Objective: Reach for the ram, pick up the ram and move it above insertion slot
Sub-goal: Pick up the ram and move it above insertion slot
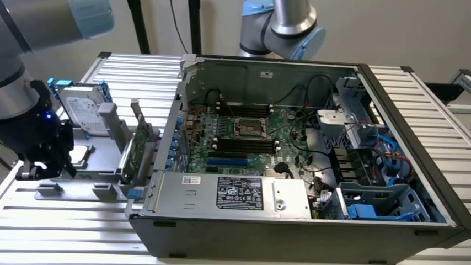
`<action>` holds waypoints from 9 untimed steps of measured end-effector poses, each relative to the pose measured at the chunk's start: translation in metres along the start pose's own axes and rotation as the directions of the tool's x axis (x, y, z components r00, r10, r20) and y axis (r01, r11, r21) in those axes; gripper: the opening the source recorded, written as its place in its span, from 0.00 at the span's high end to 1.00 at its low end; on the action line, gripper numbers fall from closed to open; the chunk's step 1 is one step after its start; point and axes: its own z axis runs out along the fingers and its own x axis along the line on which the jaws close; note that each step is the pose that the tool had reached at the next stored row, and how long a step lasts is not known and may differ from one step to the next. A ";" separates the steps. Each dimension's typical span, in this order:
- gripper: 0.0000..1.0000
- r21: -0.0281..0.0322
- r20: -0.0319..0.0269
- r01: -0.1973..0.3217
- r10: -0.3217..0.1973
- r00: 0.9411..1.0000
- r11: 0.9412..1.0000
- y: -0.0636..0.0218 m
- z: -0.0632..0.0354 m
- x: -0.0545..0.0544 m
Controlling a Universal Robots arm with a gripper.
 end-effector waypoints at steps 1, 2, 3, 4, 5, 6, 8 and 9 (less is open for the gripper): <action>0.87 0.000 0.000 0.000 0.000 1.000 1.000 -0.0002 -0.0046 0.000; 0.87 0.000 0.000 0.000 0.000 1.000 1.000 -0.0005 -0.0091 -0.001; 0.87 0.000 0.000 0.000 0.000 1.000 1.000 -0.0009 -0.0136 -0.001; 0.87 0.000 0.000 0.000 0.000 1.000 1.000 -0.0014 -0.0183 -0.001; 0.87 0.000 0.000 0.000 0.000 1.000 1.000 -0.0020 -0.0228 -0.002; 0.87 0.000 0.000 0.000 0.000 1.000 1.000 -0.0029 -0.0273 -0.003; 0.87 0.000 0.000 0.000 0.000 1.000 1.000 -0.0055 -0.0363 -0.005; 0.87 0.000 0.000 0.000 0.000 1.000 1.000 -0.0069 -0.0408 -0.006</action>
